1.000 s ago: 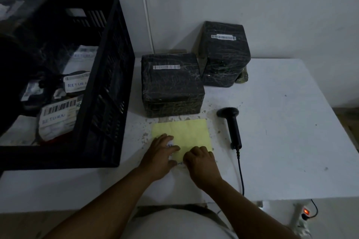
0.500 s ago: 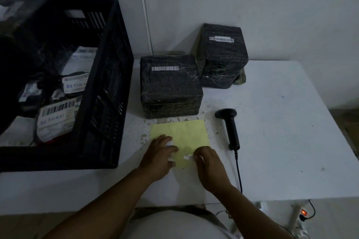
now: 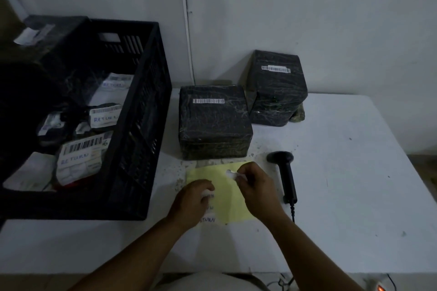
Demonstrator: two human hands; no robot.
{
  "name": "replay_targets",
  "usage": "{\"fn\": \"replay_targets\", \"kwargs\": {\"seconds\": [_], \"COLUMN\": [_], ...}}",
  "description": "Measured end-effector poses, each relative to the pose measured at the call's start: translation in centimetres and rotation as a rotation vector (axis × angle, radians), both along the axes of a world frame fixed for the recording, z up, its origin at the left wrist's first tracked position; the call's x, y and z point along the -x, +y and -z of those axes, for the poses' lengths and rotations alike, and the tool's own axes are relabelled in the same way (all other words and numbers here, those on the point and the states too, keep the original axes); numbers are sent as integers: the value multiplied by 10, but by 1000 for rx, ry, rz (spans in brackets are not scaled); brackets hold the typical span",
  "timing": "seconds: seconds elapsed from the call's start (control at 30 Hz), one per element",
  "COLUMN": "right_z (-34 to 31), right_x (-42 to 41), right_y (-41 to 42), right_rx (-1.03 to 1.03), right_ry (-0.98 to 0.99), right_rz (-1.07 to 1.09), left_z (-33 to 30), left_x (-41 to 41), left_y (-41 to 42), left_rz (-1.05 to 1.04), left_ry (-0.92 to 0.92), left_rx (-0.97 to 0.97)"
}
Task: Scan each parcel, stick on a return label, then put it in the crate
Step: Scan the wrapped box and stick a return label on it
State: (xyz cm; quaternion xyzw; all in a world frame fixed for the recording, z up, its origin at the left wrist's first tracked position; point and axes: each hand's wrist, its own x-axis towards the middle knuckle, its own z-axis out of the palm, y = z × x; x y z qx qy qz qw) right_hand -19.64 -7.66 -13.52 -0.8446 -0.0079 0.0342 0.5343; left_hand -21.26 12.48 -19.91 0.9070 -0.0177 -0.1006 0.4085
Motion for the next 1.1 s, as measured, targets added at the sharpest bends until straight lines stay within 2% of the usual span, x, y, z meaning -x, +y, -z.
{"fn": "replay_targets", "kwargs": {"seconds": [0.1, 0.2, 0.37, 0.5, 0.73, 0.97, 1.1], "right_z": [-9, -16, -29, -41, -51, -43, -38], "right_x": [-12, -22, -46, -82, -148, -186, -206], "right_y": [1, 2, 9, 21, 45, 55, 57], "right_rx": [20, 36, 44, 105, 123, 151, 202], "right_ry": [17, 22, -54, -138, -105, -27, -21], "right_rz": [-16, -14, -27, -79, -12, -34, -46], "left_z": [-3, -8, -40, -77, -98, -98, -95], "left_x": [-9, -17, -45, -88, -142, -177, -192], "left_y": [5, 9, 2, -6, -2, 1, 2], "left_rz": [-66, -138, -377, -379, -423, -495, -510], "left_ry": [-38, -82, -374, -502, -319, -187, -166], "left_rx": [-48, 23, 179, 247, 229, 199, 108]}}
